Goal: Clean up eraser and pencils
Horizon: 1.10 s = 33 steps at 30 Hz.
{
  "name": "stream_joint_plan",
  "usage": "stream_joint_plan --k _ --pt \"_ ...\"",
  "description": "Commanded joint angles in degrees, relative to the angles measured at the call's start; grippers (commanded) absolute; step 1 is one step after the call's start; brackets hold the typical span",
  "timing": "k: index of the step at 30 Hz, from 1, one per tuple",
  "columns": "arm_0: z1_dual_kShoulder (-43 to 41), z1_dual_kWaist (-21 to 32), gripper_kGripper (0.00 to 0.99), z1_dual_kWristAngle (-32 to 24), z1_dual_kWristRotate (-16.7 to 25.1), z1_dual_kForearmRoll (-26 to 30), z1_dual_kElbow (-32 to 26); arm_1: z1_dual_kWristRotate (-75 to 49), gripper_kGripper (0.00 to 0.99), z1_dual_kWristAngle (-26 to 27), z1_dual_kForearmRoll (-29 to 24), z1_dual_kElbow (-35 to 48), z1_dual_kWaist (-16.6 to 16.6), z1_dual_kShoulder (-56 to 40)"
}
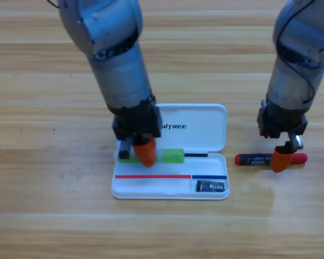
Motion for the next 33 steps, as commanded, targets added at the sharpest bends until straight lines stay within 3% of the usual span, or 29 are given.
stream_joint_plan --k 1,6,12,17,33 --pt "4.46 -2.76 0.0 -0.54 -1.47 1.2 -1.17 -1.1 0.81 -1.02 -0.82 -1.59 -1.85 6.48" --pt "5.42 -2.85 0.0 -0.36 -2.26 1.64 -1.17 -1.81 0.807 -1.37 -0.82 -2.38 -2.55 8.15" --pt "6.83 -2.85 0.0 -0.89 -2.26 1.64 -0.99 -2.77 0.476 -1.55 -0.82 -2.38 -3.26 9.38" --pt "7.45 -2.76 0.0 -1.68 -2.17 1.73 -1.08 -2.95 0.0 -1.19 -0.82 -1.85 -3.26 9.29" --pt "7.71 -1.71 0.0 -2.12 -0.94 1.73 -0.29 -2.6 0.0 -1.55 -0.47 -0.71 -3.26 2.87"
